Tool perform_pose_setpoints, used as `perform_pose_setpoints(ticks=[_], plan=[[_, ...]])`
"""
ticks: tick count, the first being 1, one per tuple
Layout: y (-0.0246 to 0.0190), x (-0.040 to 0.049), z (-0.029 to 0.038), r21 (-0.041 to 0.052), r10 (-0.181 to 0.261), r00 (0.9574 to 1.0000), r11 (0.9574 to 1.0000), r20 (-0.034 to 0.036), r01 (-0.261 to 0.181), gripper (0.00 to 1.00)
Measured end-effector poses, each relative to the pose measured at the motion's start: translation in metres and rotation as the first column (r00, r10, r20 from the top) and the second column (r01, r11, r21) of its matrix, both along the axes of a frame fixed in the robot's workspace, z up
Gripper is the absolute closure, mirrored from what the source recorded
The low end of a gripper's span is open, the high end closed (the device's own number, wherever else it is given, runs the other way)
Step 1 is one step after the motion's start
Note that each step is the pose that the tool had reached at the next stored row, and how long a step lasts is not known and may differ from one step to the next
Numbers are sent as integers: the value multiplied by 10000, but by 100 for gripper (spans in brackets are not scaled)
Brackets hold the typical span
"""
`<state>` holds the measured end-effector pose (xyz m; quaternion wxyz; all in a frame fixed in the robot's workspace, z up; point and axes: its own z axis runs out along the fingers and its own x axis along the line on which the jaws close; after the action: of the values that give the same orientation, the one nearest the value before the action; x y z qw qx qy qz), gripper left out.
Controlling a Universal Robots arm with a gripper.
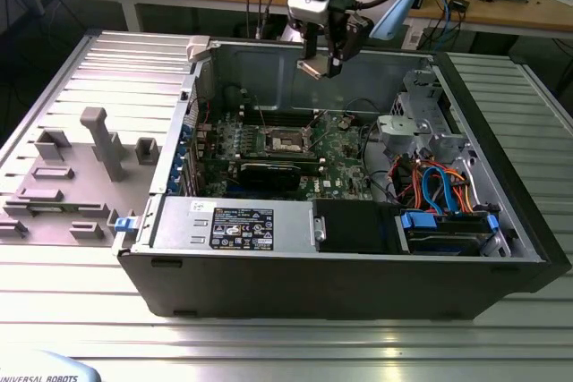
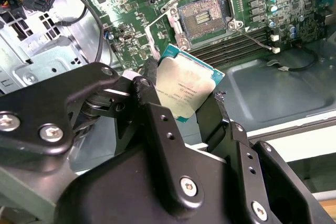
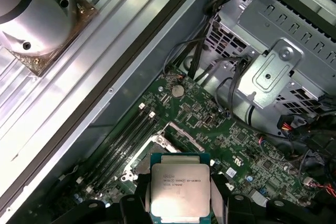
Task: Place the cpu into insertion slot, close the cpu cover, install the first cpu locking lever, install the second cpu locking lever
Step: 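Place the cpu into insertion slot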
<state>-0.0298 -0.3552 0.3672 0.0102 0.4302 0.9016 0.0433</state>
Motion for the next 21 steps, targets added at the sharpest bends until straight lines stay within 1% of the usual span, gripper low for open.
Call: perform_pose_setpoints(ticks=[3, 17, 21], plan=[[0, 0, 0, 0, -133, 9999, 9999, 0, 133, 46], [0, 0, 0, 0, -143, 9999, 9999, 0, 143, 46], [0, 0, 0, 0, -229, 9997, 9997, 1, 229, 46]])
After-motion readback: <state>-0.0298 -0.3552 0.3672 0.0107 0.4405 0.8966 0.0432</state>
